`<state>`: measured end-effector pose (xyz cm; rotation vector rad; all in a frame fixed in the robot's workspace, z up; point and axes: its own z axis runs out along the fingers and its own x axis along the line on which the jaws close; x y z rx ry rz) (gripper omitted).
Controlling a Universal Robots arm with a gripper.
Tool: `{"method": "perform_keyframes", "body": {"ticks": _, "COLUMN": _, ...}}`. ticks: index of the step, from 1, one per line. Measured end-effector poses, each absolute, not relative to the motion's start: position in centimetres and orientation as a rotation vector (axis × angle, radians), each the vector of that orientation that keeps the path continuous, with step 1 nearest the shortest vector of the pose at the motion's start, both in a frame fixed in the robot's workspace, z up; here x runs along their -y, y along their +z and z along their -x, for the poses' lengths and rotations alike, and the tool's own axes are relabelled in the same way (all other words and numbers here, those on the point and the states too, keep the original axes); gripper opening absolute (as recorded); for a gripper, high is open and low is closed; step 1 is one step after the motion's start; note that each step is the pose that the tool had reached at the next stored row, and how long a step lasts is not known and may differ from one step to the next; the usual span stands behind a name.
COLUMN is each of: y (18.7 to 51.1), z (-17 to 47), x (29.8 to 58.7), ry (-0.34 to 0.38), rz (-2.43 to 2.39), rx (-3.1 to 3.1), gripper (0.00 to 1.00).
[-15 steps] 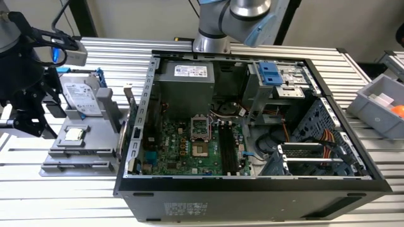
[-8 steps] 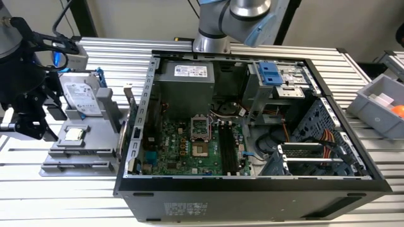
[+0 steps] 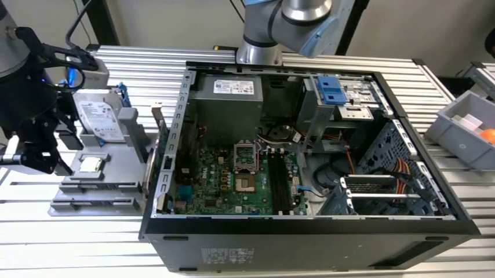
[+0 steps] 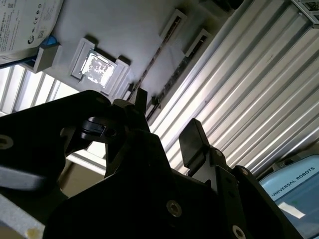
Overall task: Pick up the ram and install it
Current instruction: 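Pick up the ram and move it above insertion slot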
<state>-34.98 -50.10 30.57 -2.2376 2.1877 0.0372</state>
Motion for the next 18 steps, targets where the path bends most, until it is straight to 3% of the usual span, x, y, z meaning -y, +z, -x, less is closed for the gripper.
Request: {"method": "perform_keyframes", "body": {"ticks": 18, "y": 29.64, "z": 34.84, "x": 50.67, "ry": 0.046, "rz": 2.24, "rx": -2.192, "gripper": 1.0}}
